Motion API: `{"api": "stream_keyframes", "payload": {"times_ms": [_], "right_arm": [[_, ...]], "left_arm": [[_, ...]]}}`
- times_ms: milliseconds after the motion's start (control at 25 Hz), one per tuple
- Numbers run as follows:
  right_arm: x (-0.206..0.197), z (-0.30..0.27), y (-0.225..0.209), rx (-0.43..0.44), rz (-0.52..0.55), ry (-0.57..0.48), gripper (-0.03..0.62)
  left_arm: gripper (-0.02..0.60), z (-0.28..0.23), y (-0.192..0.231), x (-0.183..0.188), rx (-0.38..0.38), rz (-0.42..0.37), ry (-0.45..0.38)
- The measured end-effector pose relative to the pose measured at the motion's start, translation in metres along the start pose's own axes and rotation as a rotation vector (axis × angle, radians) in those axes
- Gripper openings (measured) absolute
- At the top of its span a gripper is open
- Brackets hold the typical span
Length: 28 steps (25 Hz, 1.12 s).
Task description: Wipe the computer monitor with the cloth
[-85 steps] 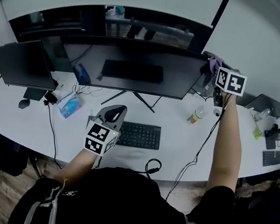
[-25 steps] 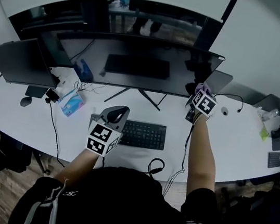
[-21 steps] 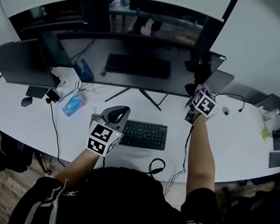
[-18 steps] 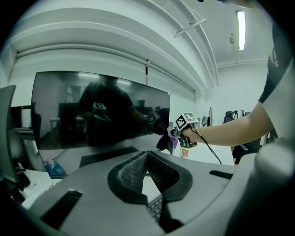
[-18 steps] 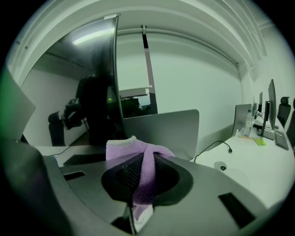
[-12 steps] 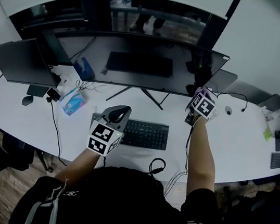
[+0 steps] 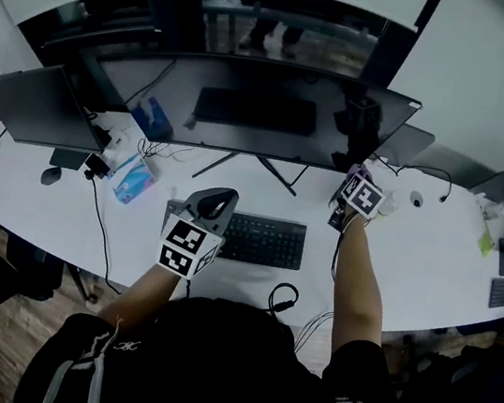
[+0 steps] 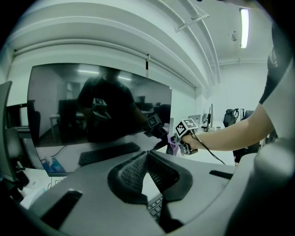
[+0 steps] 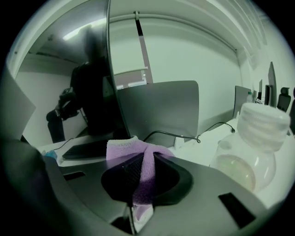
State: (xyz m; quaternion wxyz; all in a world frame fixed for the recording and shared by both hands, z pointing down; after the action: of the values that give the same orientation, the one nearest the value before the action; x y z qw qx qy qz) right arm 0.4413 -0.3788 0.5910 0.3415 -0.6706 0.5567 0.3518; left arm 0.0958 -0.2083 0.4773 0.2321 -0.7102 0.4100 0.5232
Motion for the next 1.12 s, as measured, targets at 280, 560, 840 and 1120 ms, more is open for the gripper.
{"api": "stream_keyframes", "payload": {"times_ms": [280,560,840,1120], "right_arm": [[-0.014,-0.009,0.003,-0.017,0.004,0.028,0.072],[-0.022,-0.012,0.004,-0.018,0.024,0.049,0.072],[-0.034,-0.013,0.015,0.018,-0.014,0.085,0.072],[-0.038,-0.013,0.019,0.037,-0.045,0.090,0.072]], "left_arm": [[0.012,0.000,0.002,0.000,0.004,-0.007,0.002],[0.012,0.007,0.006,-0.004,0.012,0.002,0.003],[0.012,0.010,0.007,-0.004,0.014,-0.002,-0.001],[0.012,0.016,0.010,-0.005,0.027,0.010,0.003]]}}
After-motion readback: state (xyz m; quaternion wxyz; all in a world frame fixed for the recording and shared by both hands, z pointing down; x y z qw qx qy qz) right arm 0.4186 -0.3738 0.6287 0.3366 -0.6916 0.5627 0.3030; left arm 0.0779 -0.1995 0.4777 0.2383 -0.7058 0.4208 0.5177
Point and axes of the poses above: the fingertips, and each gripper's own axes: z backward along the fingers, y to its left, x out of its top, the point moved 4 cm from there along z, backward along the fingers, and after that the axes turned 7 degrees about z, right-handed, at the moved point
